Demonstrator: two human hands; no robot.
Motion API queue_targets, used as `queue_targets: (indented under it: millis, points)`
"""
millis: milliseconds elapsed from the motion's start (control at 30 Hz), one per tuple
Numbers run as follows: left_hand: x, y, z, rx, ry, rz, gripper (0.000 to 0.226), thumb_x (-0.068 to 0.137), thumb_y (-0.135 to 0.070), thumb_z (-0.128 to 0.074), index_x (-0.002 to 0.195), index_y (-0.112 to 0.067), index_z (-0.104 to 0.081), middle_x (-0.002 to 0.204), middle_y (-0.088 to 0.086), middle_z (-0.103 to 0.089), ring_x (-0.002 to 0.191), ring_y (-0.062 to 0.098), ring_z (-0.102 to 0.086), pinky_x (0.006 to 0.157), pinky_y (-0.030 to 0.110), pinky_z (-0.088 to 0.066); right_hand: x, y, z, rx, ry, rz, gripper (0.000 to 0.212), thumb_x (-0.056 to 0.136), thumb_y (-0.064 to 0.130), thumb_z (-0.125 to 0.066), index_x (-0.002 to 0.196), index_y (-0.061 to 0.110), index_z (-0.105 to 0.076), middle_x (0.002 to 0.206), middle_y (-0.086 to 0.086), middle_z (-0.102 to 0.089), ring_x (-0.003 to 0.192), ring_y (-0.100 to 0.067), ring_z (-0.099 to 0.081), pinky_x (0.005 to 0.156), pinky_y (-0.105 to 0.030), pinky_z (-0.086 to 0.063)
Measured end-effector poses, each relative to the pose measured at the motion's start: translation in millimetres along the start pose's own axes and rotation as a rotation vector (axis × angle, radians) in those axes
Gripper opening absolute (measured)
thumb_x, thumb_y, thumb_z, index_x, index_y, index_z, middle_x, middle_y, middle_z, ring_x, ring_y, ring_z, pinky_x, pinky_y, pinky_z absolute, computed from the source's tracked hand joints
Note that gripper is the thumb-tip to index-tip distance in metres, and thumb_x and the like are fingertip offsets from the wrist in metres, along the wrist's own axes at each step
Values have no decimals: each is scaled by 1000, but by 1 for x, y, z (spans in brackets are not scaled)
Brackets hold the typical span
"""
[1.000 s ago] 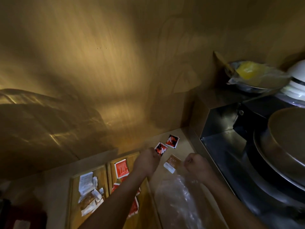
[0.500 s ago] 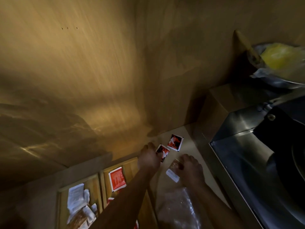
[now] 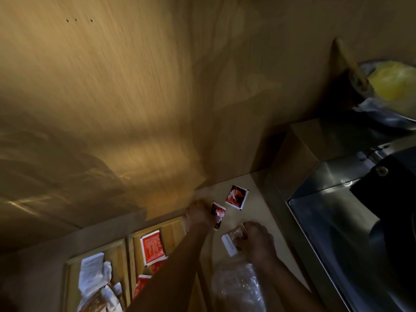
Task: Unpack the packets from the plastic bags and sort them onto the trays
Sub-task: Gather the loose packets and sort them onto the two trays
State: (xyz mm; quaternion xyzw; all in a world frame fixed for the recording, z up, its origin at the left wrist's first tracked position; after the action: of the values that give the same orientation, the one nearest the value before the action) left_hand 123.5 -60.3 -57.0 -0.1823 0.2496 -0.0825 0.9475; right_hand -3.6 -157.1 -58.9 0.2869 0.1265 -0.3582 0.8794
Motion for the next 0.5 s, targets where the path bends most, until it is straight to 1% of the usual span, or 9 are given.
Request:
queue_targets:
  millis: [67, 133, 167, 233, 267, 333, 367, 433, 500]
  points:
    - [-4, 3, 1, -184, 8, -11, 35, 79, -21, -66, 110, -5, -58, 114, 15, -65, 106, 32, -60, 85, 37, -47, -1, 1, 2, 63, 10, -16, 23, 81, 25, -57, 103, 18, -62, 114, -3, -64, 109, -22, -57, 93, -36, -46]
    - [-11, 9, 2, -376, 16, -11, 34, 77, -10, -69, 107, -2, -55, 109, 17, -64, 102, 33, -60, 81, 35, -47, -3, 3, 5, 139, 44, -38, 19, 82, 25, -55, 98, 19, -62, 106, -4, -68, 100, -22, -63, 88, -37, -52]
    - [-16, 11, 5, -447, 20, -16, 32, 74, -7, -71, 103, -4, -56, 104, 16, -64, 97, 31, -61, 78, 34, -46, -4, 3, 5, 185, 56, -45, 18, 81, 25, -54, 96, 19, -62, 104, -4, -69, 97, -23, -64, 86, -39, -53]
    - [-25, 17, 9, -543, 37, -47, 19, 71, -8, -74, 85, -11, -61, 87, 11, -67, 81, 27, -62, 72, 34, -46, -6, 5, 7, 279, 56, -41, 16, 81, 24, -53, 92, 20, -64, 99, -5, -70, 92, -23, -65, 83, -41, -55]
    - [-29, 21, 12, -604, 47, -59, 14, 71, -8, -75, 73, -13, -62, 74, 6, -67, 72, 24, -61, 69, 34, -44, -7, 6, 8, 319, 47, -36, 16, 81, 24, -53, 91, 19, -65, 96, -4, -71, 89, -22, -66, 82, -40, -55]
    - [-42, 33, 21, -761, 40, -70, 27, 74, -4, -73, 55, -18, -60, 52, -6, -61, 55, 10, -57, 64, 31, -40, -11, 9, 12, 403, 23, -24, 15, 82, 25, -54, 88, 19, -67, 89, -2, -72, 84, -20, -67, 79, -39, -56]
    - [-50, 41, 27, -797, 17, -70, 32, 76, -3, -71, 52, -19, -57, 47, -8, -58, 48, 5, -53, 59, 30, -38, -13, 10, 13, 446, 7, -17, 15, 82, 25, -55, 87, 18, -67, 86, -2, -72, 81, -19, -68, 78, -38, -56]
    - [-74, 57, 37, -806, -36, -68, 33, 81, -5, -67, 54, -16, -51, 49, -3, -52, 43, 6, -45, 52, 29, -33, -19, 14, 18, 534, -14, 3, 11, 82, 22, -60, 83, 14, -68, 82, -5, -72, 78, -21, -66, 74, -33, -54]
    - [-103, 74, 42, -817, -51, -53, 30, 84, -8, -64, 58, -15, -50, 52, 2, -51, 41, 9, -44, 46, 27, -35, -26, 20, 22, 608, -6, 27, 8, 82, 15, -62, 78, 10, -67, 76, -5, -69, 71, -19, -63, 63, -27, -48]
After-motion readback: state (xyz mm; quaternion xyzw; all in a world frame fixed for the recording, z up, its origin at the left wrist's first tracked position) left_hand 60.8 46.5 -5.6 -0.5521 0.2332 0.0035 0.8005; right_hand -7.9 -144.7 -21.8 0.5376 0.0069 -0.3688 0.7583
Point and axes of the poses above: each hand's wrist, its own x-axis towards the middle knuckle, its own z-axis out of the back of the hand, y = z × x, the point moved 2 cm from there along x, towards the middle knuckle
